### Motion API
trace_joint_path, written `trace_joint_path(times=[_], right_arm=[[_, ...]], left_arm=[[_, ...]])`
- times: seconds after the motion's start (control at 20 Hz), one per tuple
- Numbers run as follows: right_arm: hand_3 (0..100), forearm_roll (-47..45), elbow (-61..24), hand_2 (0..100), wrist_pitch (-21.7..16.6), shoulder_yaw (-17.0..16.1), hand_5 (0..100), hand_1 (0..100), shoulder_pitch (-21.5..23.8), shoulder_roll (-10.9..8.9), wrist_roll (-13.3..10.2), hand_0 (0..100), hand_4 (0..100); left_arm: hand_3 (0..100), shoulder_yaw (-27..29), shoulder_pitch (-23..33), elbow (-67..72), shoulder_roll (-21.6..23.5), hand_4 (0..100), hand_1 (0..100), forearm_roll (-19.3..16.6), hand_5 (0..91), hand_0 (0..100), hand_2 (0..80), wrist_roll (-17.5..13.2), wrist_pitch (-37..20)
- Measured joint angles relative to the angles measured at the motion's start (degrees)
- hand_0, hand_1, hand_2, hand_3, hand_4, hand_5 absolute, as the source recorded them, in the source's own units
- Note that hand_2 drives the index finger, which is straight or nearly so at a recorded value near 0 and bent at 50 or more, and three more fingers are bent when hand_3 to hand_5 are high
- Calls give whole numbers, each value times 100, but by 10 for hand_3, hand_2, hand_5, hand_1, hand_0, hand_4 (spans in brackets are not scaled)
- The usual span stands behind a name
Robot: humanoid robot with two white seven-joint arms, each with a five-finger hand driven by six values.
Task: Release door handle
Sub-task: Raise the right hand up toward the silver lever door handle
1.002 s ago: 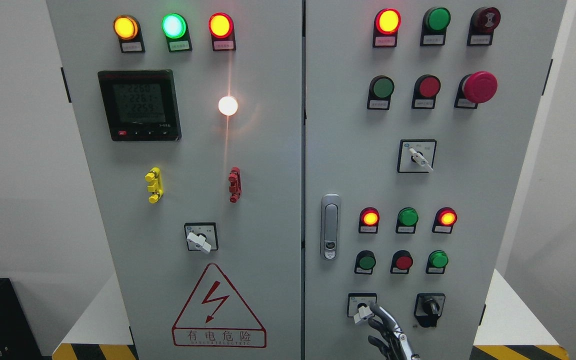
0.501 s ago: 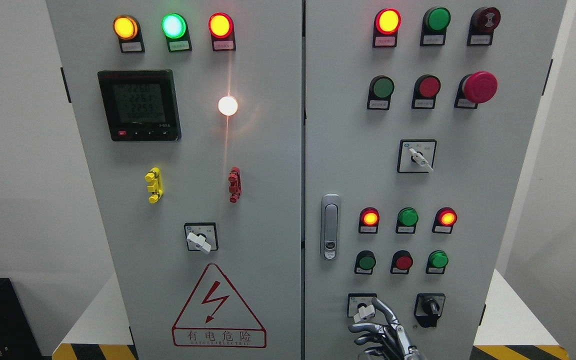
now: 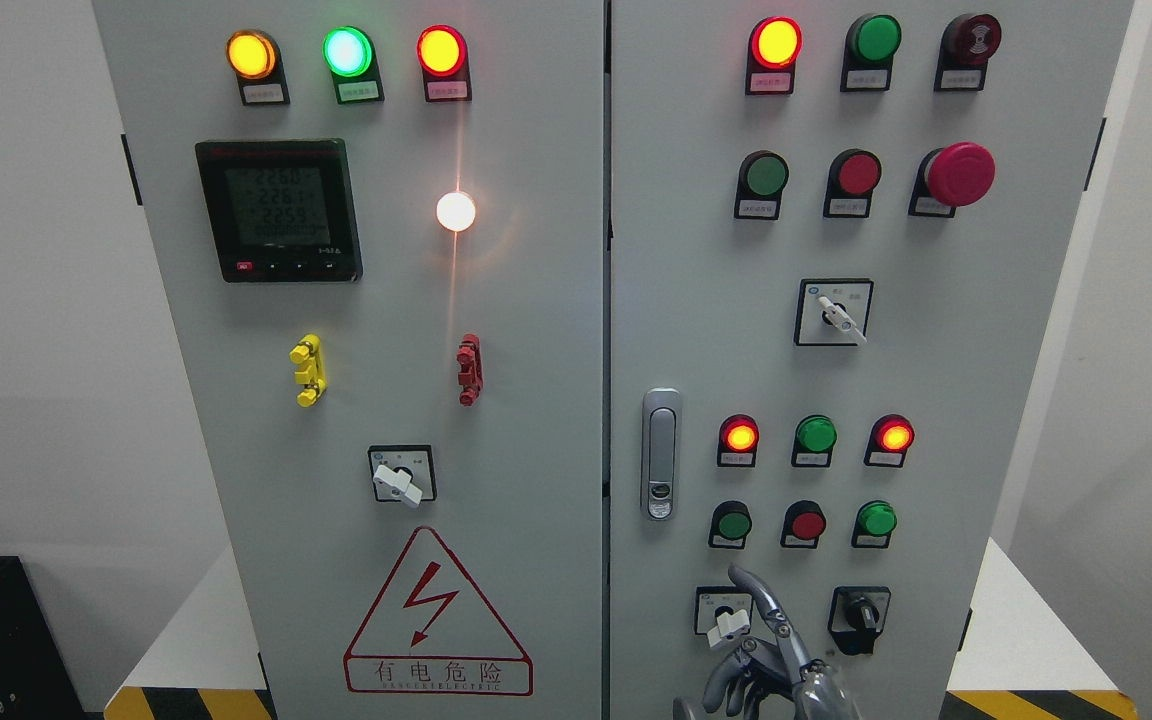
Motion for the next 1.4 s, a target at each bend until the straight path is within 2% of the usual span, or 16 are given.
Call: trace_joint_path(times=[0.25,0.6,1.0,1.4], right_arm=[[1000,768,9,1,46,6,1000,417,-161,49,-16,415,1000],[1000,1961,81,4,356,28,1000,420,-455,152,46,419,1000],[1000,2868,311,26,655,66,1000,434,-795,216,52,425,1000],[1000,3712,683,0,724,89,1000,378,-1062,245,58,427,1000]], left_arm=[[0,0,0,0,0,0,556,0,0,120,0,0,0],[0,0,0,0,0,0,556,0,0,120,0,0,0],[0,0,0,0,0,0,556,0,0,120,0,0,-36],[0,0,0,0,0,0,556,0,0,120,0,0,1]])
